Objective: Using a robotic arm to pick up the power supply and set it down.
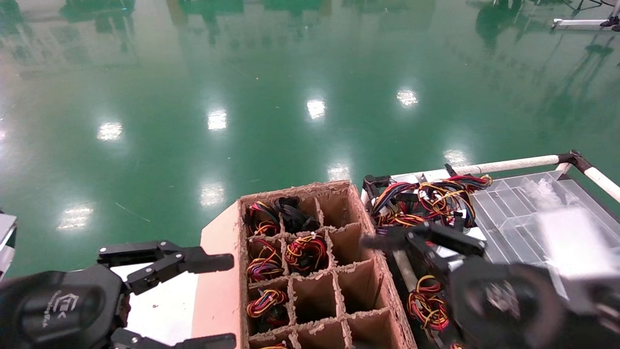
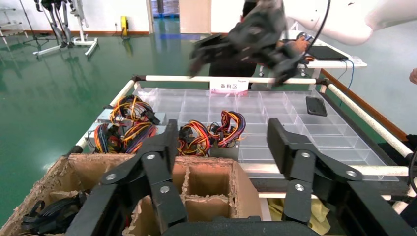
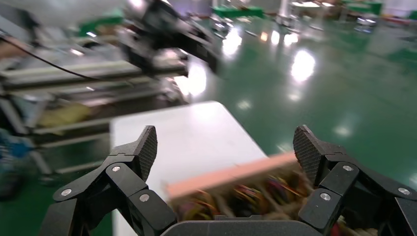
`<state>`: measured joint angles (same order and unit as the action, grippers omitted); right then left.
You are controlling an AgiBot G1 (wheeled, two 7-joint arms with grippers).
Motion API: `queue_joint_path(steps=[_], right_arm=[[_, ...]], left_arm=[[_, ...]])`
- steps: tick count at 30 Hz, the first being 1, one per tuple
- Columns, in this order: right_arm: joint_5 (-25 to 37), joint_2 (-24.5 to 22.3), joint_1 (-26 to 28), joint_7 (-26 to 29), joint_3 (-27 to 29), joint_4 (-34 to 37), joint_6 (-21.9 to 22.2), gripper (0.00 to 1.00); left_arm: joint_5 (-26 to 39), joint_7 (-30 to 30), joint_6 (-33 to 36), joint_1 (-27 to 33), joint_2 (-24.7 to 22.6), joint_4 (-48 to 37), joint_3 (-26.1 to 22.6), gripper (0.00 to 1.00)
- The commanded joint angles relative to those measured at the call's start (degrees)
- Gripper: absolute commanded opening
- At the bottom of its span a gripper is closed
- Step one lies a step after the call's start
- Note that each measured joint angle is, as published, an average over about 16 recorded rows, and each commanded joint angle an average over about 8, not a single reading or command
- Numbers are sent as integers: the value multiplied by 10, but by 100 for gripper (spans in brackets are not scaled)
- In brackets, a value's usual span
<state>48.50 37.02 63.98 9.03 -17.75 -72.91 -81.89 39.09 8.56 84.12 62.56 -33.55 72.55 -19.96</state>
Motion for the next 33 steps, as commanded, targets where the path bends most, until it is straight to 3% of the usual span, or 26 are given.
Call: queue_joint_path(steps=[1,16,29,31,33], right_arm=[[20,5,5,-7,-4,1,16,100],[270,124,127,-55,-113,22,73,100],[429,240,210,-183,-180,121,132,100],[442,255,217,-205,-185,140,143,94],[454,268,224,-227,-191,158,152,72]], left_arm=[[0,0,0,0,0,0,0,0],[0,0,0,0,0,0,0,0],[0,0,0,0,0,0,0,0],[0,0,0,0,0,0,0,0],[0,0,0,0,0,0,0,0]])
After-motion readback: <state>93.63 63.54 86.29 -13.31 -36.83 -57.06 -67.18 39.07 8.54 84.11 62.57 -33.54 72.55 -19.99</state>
